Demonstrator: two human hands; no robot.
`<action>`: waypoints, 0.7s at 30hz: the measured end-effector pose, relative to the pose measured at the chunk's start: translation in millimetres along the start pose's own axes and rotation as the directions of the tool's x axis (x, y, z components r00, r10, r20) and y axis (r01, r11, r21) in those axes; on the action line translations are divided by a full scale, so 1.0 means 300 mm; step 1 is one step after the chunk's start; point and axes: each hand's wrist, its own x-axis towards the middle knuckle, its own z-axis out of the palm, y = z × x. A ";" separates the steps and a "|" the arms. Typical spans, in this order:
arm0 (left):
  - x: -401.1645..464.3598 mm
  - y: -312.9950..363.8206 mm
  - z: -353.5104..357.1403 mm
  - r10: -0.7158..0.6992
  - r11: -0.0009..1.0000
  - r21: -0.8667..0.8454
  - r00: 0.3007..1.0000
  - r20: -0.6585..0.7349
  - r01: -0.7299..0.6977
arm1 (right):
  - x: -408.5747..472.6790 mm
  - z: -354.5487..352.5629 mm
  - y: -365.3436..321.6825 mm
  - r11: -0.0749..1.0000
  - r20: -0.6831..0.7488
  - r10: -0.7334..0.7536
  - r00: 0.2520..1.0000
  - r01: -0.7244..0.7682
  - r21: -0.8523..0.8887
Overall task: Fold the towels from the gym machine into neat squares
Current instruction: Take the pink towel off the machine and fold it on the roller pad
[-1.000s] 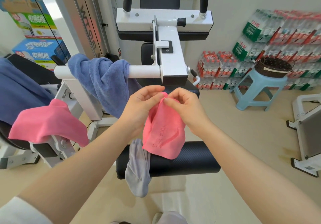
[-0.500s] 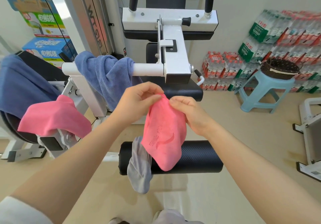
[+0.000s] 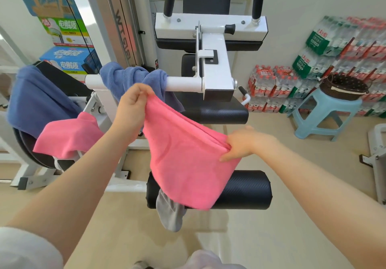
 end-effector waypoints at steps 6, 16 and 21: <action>-0.048 -0.053 0.029 0.072 0.883 0.451 0.987 0.144 -0.130 | 0.042 0.020 0.072 0.972 -0.178 0.229 0.957 -0.216 0.093; -0.030 -0.130 -0.026 0.106 0.854 0.459 0.946 0.307 -0.245 | 0.001 0.041 0.139 0.981 -0.699 0.189 0.690 -0.170 0.097; -0.019 -0.144 -0.022 -0.029 0.982 0.189 0.999 0.041 0.021 | 0.010 0.079 0.168 0.959 -0.685 0.206 0.699 -0.006 0.283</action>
